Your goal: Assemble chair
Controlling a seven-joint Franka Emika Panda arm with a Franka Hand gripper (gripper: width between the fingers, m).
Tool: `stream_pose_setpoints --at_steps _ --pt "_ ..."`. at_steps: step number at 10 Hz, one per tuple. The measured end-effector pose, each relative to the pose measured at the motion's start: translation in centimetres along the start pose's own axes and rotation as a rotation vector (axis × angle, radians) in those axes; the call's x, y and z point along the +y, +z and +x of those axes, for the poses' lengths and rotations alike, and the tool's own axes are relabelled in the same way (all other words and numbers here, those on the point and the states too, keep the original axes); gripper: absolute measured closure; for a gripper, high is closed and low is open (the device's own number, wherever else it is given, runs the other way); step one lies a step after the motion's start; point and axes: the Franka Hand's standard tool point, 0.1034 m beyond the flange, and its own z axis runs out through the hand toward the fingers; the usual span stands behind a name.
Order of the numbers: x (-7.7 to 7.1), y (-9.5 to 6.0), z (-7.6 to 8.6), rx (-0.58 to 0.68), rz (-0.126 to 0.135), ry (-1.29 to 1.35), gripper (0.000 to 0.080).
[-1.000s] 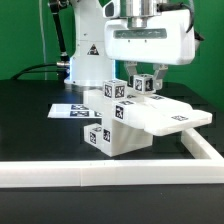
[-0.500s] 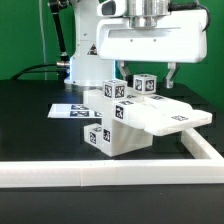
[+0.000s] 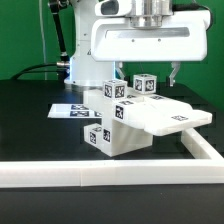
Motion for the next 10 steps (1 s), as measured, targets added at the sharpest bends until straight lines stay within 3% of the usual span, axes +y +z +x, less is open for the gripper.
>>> stream_pose_setpoints --at_steps 4,6,8,10 --pt "0.37 0.01 0.11 0.0 -0.002 -0.3 0.0151" --pt "0.47 0.02 0.14 0.0 -0.003 -0.331 0.0165" --pt "0.48 0.02 0.14 -0.001 -0.004 -0.292 0.0518" --pt "0.47 0.04 0.13 -0.001 -0.003 -0.266 0.052"
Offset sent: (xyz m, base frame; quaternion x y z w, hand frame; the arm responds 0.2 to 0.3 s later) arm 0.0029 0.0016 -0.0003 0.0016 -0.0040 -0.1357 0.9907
